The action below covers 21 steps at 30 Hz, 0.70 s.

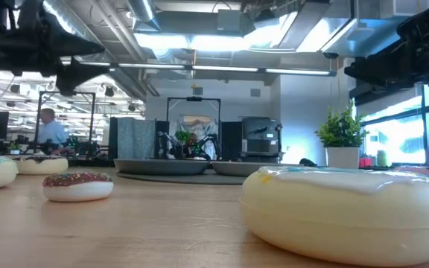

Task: Pick & Place donuts
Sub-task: Put the big black doughnut on the dark gray plate

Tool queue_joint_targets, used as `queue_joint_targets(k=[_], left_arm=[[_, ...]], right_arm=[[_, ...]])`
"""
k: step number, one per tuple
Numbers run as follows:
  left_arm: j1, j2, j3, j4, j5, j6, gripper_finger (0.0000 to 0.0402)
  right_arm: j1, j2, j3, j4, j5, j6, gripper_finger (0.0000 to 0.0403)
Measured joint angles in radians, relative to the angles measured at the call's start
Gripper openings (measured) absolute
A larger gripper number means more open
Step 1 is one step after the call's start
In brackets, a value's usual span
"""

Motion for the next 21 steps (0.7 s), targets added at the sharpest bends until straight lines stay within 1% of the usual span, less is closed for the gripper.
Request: queue_joint_targets(k=[2, 4, 5, 7, 9, 10, 12, 14, 17, 21], left_arm=[[-0.001, 0.005, 0.024, 0.001, -0.005, 0.010, 0.0254], [-0.001, 0.025, 0.073, -0.025, -0.053, 0.014, 0.0253], [-0.001, 0.044, 0.109, -0.071, -0.087, 0.022, 0.0253], [-0.001, 0.099, 0.194, -0.228, -0.152, 0.025, 0.0253], [-0.001, 0.175, 0.281, -0.425, -0.217, -0.037, 0.0253], [-0.001, 0.221, 0.321, -0.511, -0.234, -0.090, 0.0253], [-0.001, 0.319, 0.389, -0.653, -0.231, -0.184, 0.0253], [-0.001, 0.420, 0.439, -0.768, -0.202, -0.259, 0.0253], [-0.001, 0.580, 0.500, -0.900, -0.161, -0.342, 0.0253], [0.000, 0.777, 0.545, -1.044, -0.154, -0.434, 0.0253]], right_arm=[[0.000, 0.000, 0.000, -0.001, 0.000, -0.001, 0.0136], [0.000, 0.000, 0.000, 0.000, 0.000, -0.004, 0.0136], [0.000, 0.000, 0.000, 0.000, 0.000, -0.004, 0.0136], [0.000, 0.000, 0.000, -0.001, 0.000, -0.004, 0.0136], [0.000, 0.001, 0.000, 0.000, 0.000, -0.003, 0.0136], [0.000, 0.001, 0.000, 0.000, 0.000, -0.003, 0.0136], [0.000, 0.001, 0.000, 0.000, 0.000, -0.003, 0.0136], [0.000, 0.001, 0.000, 0.000, 0.000, -0.003, 0.0136], [0.000, 0.001, 0.000, 0.000, 0.000, 0.000, 0.0136], [0.000, 0.001, 0.000, 0.000, 0.000, -0.003, 0.0136]])
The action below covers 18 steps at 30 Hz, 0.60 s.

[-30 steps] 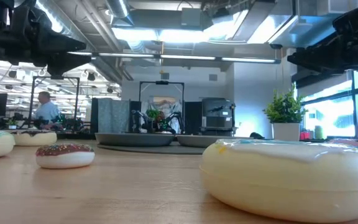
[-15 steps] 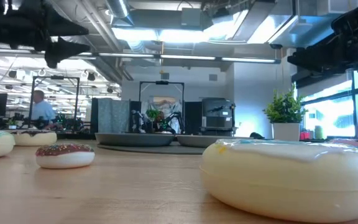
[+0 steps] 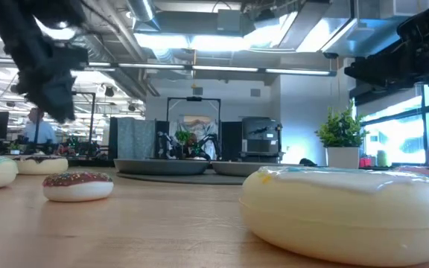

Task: Pick & Place donuts
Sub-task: Put the big black doughnut on the dark gray plate

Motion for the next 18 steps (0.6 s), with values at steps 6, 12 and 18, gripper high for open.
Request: queue_joint_targets(k=[6, 12, 18], left_arm=[[0.037, 0.203, 0.009, -0.068, 0.112, -0.077, 0.0253], [0.105, 0.319, 0.009, -0.068, 0.105, -0.134, 0.0253], [0.155, 0.383, 0.009, -0.063, 0.113, -0.154, 0.0253]], right_arm=[[0.000, 0.000, 0.000, 0.000, 0.000, 0.000, 0.0136], [0.000, 0.000, 0.000, 0.000, 0.000, 0.000, 0.0136], [0.000, 0.000, 0.000, 0.000, 0.000, 0.000, 0.0136]])
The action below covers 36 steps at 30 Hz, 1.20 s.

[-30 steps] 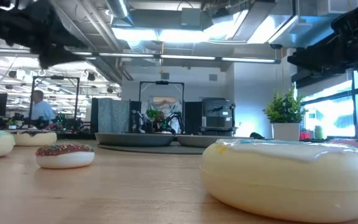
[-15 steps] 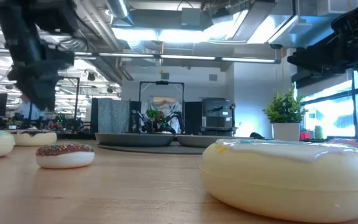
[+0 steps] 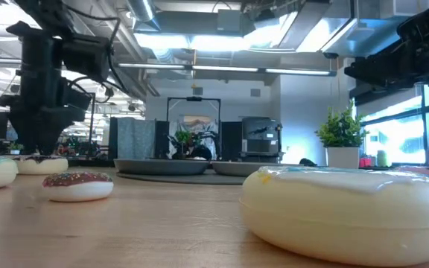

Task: Pick & Place donuts
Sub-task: Put the big black doughnut on the dark gray plate

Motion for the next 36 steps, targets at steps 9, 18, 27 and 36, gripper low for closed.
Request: queue_joint_targets(k=[9, 18, 27, 36], left_arm=[[0.048, 0.051, 0.000, 0.027, 0.072, -0.005, 0.0211], [0.089, 0.063, 0.000, 0.034, 0.072, -0.005, 0.0139], [0.096, 0.063, 0.000, 0.035, 0.071, -0.021, 0.0088], [0.095, 0.052, 0.001, 0.034, 0.071, -0.021, 0.0050]], right_arm=[[0.000, 0.000, 0.000, 0.000, 0.000, 0.000, 0.0136], [0.000, 0.000, 0.000, 0.000, 0.000, -0.001, 0.0136], [0.000, 0.000, 0.000, 0.000, 0.000, -0.004, 0.0136], [0.000, 0.000, 0.000, 0.000, 0.000, -0.004, 0.0136]])
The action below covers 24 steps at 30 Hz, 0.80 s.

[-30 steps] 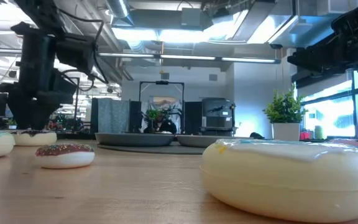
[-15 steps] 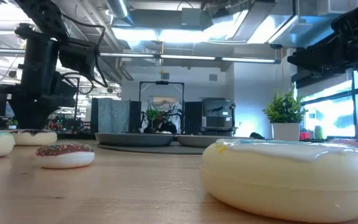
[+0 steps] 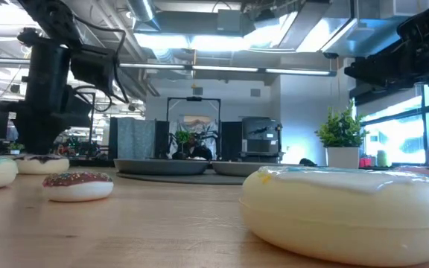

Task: Pick & Place donuts
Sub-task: Put the big black doughnut on the dark gray plate

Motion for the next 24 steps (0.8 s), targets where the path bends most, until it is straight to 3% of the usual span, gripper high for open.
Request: queue_joint_targets(k=[7, 12, 17, 24], left_arm=[[0.000, -0.062, 0.134, -0.019, -0.004, 0.059, 0.0032], [0.000, -0.065, 0.256, 0.126, -0.011, 0.150, 0.0031], [0.015, 0.010, 0.318, 0.314, -0.018, 0.274, 0.0028], [0.126, 0.194, 0.384, 0.367, -0.030, 0.334, 0.0027]], right_arm=[[0.000, 0.000, 0.000, 0.000, 0.000, 0.000, 0.0136], [0.000, 0.000, 0.000, 0.000, 0.000, -0.001, 0.0136], [0.000, 0.000, 0.000, 0.000, 0.000, -0.024, 0.0136], [0.000, 0.000, 0.000, 0.000, 0.000, -0.023, 0.0136]])
